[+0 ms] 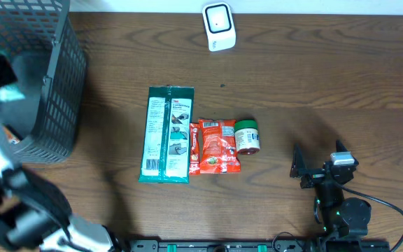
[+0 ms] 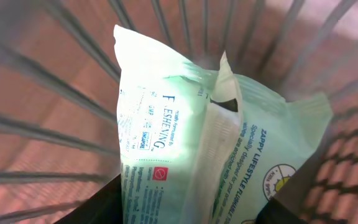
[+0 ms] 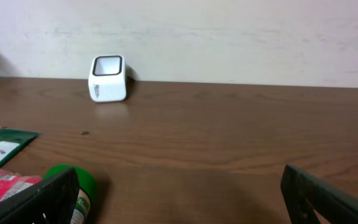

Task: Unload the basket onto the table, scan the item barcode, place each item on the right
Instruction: 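Reach the left gripper into the basket and grasp the pale green wipes pack, then carry the wipes pack out and lower it onto the glove pack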

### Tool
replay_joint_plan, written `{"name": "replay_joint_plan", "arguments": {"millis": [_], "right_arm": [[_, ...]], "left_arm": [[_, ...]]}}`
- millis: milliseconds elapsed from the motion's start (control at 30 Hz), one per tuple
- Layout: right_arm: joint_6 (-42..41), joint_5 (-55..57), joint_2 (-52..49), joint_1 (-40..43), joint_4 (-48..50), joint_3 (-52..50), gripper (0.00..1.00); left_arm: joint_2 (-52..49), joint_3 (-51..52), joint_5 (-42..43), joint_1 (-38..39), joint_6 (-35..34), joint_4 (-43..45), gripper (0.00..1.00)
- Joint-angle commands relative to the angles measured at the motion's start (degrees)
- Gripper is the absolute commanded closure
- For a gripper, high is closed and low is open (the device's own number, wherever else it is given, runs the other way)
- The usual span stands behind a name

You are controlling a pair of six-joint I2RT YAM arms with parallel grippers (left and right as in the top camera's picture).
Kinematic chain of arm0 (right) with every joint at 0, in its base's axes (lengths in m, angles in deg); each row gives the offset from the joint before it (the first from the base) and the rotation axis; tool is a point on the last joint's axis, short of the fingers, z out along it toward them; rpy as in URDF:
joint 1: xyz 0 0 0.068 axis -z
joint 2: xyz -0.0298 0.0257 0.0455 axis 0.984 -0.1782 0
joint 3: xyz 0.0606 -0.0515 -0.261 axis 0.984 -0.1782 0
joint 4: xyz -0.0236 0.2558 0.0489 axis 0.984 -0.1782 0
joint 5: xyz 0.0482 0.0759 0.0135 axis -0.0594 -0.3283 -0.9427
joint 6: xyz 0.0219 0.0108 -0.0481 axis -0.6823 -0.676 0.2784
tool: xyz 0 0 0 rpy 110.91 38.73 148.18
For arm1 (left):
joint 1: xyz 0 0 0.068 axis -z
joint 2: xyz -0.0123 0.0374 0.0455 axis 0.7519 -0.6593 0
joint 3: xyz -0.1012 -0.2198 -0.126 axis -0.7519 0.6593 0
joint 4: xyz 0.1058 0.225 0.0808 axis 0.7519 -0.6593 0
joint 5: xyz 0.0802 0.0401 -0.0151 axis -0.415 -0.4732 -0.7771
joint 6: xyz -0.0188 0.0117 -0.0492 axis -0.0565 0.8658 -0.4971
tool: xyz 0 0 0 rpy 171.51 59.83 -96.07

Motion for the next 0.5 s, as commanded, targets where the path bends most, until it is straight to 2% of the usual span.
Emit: {"name": "replay_joint_plan", "arguments": {"millis": [0, 233, 467], "right_arm": [[-0.15, 0.11, 0.17, 0.57, -0.22, -0.07, 0.01], [-0.15, 0.11, 0.17, 0.57, -0.22, -0.07, 0.01], [-0.15, 0.11, 0.17, 0.57, -0.22, -0.07, 0.01]], "left_arm": [[9.18, -1.16, -0.46, 0.2, -5.29, 1.75, 0.49], [26.27, -1.14, 7.69, 6.1, -12.44, -3.58, 0.48], [32.72, 0.0, 7.93, 20.74, -19.74, -19.5, 0.48]]}}
